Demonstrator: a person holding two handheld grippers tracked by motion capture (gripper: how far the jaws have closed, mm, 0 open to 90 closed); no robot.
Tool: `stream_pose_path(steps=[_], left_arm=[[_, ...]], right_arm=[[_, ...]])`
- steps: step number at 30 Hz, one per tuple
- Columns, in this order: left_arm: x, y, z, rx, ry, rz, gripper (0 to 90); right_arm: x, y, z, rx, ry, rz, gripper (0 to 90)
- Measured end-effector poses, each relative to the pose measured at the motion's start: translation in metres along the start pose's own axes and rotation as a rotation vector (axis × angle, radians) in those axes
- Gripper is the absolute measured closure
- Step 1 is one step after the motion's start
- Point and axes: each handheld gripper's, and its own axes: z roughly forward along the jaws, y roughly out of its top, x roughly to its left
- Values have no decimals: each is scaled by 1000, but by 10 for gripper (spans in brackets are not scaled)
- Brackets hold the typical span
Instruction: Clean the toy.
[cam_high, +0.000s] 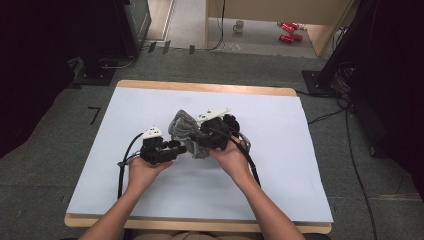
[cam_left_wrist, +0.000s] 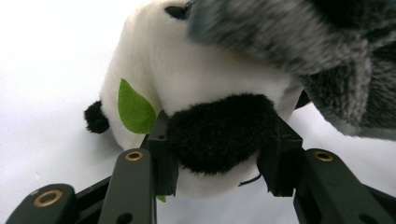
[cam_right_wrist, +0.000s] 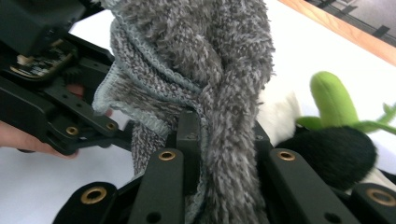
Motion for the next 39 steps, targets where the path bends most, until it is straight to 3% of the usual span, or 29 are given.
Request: stream_pose_path(steps=[3,5,9,12,17,20,25,28,36,38,39], left_arm=[[1,1,0,7,-2,1,553],[4,2,0,8,-10,-9,553],[5,4,0,12,-22,-14,554],[9,5,0,16,-33,-32,554],[13,7,1,18,-50,-46,555],[13,8,2,15,-54,-45,554],[17,10,3,11,-65,-63,555],[17,10,5,7,-66,-63,554],[16,12,6,4,-58,-68,554],[17,12,6,8,-53,-72,554],[17,12,5,10,-51,-71,555]], right_arm=[[-7,-2,-4,11,-4,27,753],[-12,-6,-9,20,-46,26,754],[-26,-12,-18,18,-63,72,753],[-31,-13,-25,1,-79,73,754],[-46,-18,-47,-14,-179,83,763],[-56,-25,-57,-31,-176,121,764],[-59,-30,-69,-47,-234,90,765],[-66,-34,-78,-57,-241,130,764],[-79,-41,-87,-71,-272,169,764],[-82,-43,-91,-63,-310,180,765],[-83,-43,-94,-42,-361,180,767]])
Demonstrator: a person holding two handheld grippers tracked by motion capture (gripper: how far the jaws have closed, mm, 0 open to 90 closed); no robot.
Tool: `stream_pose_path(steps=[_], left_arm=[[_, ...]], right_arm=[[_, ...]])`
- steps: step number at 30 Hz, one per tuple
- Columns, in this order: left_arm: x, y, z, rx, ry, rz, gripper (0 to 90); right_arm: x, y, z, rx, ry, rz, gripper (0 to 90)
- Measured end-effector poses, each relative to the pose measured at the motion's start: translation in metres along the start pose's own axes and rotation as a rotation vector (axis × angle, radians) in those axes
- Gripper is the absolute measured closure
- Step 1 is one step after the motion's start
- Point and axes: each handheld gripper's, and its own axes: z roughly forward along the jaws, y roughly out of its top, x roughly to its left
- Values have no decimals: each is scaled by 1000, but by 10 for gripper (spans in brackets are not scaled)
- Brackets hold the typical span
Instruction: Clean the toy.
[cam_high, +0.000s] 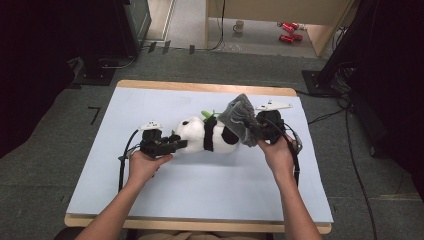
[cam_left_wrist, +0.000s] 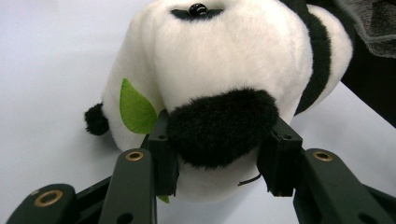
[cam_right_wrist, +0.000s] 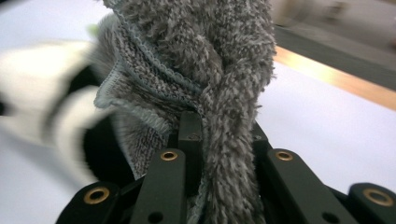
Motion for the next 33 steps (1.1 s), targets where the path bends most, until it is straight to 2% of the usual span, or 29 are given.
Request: stream_pose_path(steps=[1,2,3,5,8,10,13,18,20,22,27,29,31,33], left_arm=[[1,-1,0,-1,-1,5,554],[1,-1,0,-1,0,10,554],[0,-2,0,-1,2,8,554],[0,-2,0,-2,3,12,554],[1,-2,0,-2,-1,15,554],[1,-2,0,1,0,16,554],[0,-1,0,-1,0,14,554],[-6,-1,-2,-4,16,14,560],[-10,-1,-4,-1,18,18,565],[-15,-1,-7,4,12,5,568],[-23,-5,-14,8,11,-27,570],[-22,-7,-15,23,23,-40,570],[-17,-11,-15,14,25,-42,569],[-13,-13,-14,7,26,-35,569]], right_arm=[[-1,1,-1,9,-18,11,767],[-4,2,-4,12,-13,31,767],[-5,4,-8,-6,2,49,767],[-1,10,-15,-35,32,51,766],[13,21,-25,-74,109,47,766],[28,29,-29,-97,171,31,766],[47,35,-27,-111,243,3,765],[79,36,-8,-86,312,-54,765],[88,35,2,-71,335,-63,765],[96,34,12,-54,366,-66,765],[115,31,34,-17,394,-95,762],[120,27,45,1,396,-112,758],[123,24,53,-10,388,-133,755],[122,22,58,-3,393,-123,755]])
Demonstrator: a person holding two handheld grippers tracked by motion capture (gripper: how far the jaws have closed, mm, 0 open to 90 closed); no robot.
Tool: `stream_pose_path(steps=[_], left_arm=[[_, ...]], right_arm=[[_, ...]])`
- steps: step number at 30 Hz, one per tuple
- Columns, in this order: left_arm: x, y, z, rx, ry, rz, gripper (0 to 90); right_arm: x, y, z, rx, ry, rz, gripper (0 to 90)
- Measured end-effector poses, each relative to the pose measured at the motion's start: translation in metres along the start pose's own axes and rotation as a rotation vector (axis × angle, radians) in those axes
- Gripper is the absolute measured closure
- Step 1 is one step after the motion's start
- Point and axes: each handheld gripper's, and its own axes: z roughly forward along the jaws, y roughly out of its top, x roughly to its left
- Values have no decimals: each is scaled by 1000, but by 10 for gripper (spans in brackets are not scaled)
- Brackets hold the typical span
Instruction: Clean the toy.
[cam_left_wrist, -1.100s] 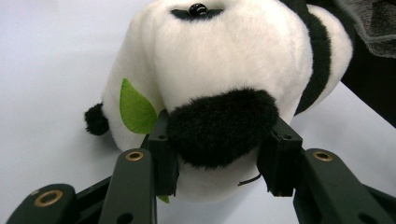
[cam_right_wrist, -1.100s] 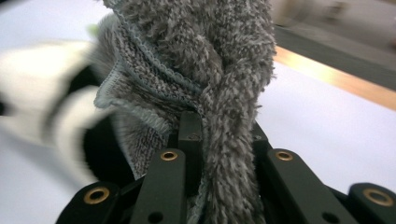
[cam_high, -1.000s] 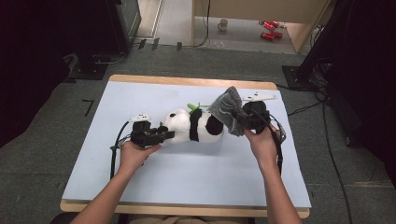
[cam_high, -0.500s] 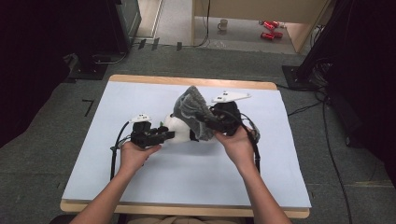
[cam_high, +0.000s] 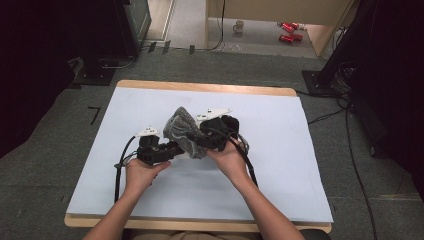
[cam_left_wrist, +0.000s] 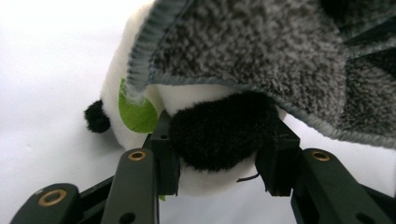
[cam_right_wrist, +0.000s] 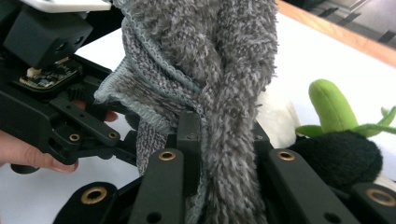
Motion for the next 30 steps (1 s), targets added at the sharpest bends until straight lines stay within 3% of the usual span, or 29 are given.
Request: stream_pose_path(steps=[4,8,12,19,23,26,30], left_arm=[[2,0,1,-11,-2,-6,566],[5,2,1,-11,-10,-18,566],[6,4,2,-9,-14,-7,567],[11,9,3,-4,-29,-16,567],[15,11,3,-3,-37,-14,567],[15,14,5,-1,-35,4,567],[18,17,6,9,-43,0,567]], right_arm=[[-10,-3,1,10,-5,24,755],[-17,-4,-5,31,-70,5,756],[-28,-8,-11,28,-73,37,758],[-35,-6,-27,31,-142,29,757],[-50,-9,-44,13,-173,86,760],[-62,-15,-54,-4,-156,133,763],[-66,-19,-62,-29,-155,162,765]])
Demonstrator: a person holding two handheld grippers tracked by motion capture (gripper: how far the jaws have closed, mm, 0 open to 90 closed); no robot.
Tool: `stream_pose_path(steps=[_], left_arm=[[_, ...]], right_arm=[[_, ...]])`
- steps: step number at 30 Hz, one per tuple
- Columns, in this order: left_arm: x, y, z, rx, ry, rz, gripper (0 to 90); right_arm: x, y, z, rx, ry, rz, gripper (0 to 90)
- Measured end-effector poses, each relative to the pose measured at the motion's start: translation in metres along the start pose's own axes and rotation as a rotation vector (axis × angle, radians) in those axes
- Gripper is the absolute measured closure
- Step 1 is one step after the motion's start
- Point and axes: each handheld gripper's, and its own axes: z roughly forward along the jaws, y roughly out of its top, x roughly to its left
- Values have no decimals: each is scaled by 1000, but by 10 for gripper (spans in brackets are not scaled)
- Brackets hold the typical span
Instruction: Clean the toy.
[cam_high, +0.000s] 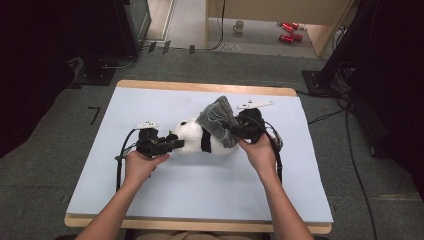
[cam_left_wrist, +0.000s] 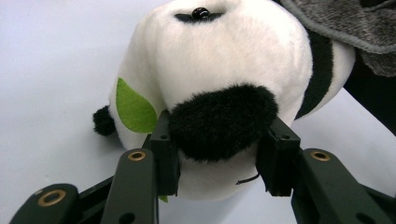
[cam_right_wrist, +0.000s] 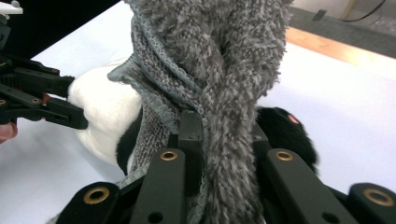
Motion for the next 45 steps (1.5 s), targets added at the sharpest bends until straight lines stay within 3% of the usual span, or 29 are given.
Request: stream_pose_path(steps=[17,24,27,31,35,36,39,43,45], left_arm=[[9,11,3,12,-31,-30,565],[12,9,1,6,-32,-40,561],[10,9,1,4,-31,-31,562],[8,9,-1,9,-42,-33,575],[4,10,-4,33,-67,-44,599],[2,10,-5,40,-75,-67,605],[-2,9,-12,58,-89,-85,614],[-9,6,-26,54,-73,-70,613],[-12,2,-29,51,-59,-71,609]], right_arm=[[-35,-19,-25,-46,-37,111,766],[-51,-24,-32,-40,-82,164,767],[-52,-20,-44,-101,-30,185,768],[-35,-8,-62,-152,-1,141,767],[-11,1,-69,-167,42,78,767],[-5,3,-69,-161,54,66,767],[13,4,-65,-138,93,32,766],[29,-1,-50,-77,135,-5,766],[33,-7,-39,-38,148,-1,766]])
